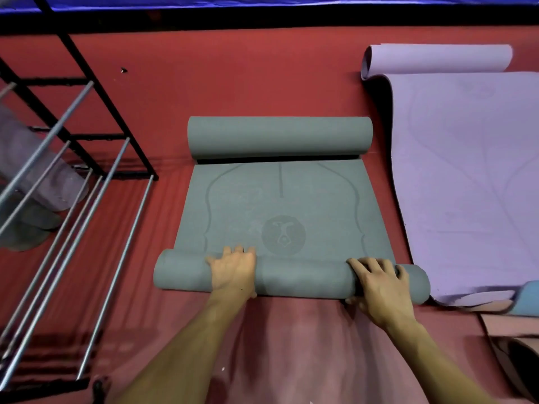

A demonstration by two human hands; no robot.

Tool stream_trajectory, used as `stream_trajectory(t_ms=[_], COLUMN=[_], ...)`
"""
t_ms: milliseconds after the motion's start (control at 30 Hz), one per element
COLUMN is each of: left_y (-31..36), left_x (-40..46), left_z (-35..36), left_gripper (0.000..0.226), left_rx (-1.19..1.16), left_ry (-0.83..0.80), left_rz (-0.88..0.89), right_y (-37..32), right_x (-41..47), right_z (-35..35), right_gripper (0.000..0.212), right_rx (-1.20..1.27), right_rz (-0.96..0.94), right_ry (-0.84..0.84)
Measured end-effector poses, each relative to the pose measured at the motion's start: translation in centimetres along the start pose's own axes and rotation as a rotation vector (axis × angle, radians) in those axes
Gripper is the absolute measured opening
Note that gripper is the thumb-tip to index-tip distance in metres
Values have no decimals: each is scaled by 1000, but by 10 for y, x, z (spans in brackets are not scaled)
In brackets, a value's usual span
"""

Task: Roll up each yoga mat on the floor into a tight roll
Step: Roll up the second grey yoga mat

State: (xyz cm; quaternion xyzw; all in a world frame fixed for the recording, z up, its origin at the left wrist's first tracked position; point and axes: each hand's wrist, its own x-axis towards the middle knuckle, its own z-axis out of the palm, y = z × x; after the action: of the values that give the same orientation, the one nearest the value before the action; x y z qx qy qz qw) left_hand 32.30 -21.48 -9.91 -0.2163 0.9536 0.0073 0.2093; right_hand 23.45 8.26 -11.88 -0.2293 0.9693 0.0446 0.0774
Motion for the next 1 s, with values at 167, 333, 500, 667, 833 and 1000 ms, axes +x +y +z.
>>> stream_trajectory(t_ms=[167,333,500,667,833,1000], left_y=[1,2,-6,-7,-3,0], left_x=[-47,-79,-67,-59,-52,-47], left_z=[9,25,14,13,7,4], left_gripper=[96,91,85,89,72,88], left_rx=[-7,-32,-88,-115,-73,-135], left_ry=[-66,-45,-116,-124,-142,-164], left_rz=[-21,-61,-56,-93,-128,-56], right_y=[4,5,-2,1,4,8], right_x=[-32,-41,-22,-7,-7,-3], right_z=[-8,-17,-34,-39,-33,-33], right_gripper=[91,92,97,104,88,85], right_rx=[-43,-64,-21,-64,13,88], right_rz=[-51,-95,-114,-138,-109,-114], right_ry=[-80,-129,-259,-284,-224,-158])
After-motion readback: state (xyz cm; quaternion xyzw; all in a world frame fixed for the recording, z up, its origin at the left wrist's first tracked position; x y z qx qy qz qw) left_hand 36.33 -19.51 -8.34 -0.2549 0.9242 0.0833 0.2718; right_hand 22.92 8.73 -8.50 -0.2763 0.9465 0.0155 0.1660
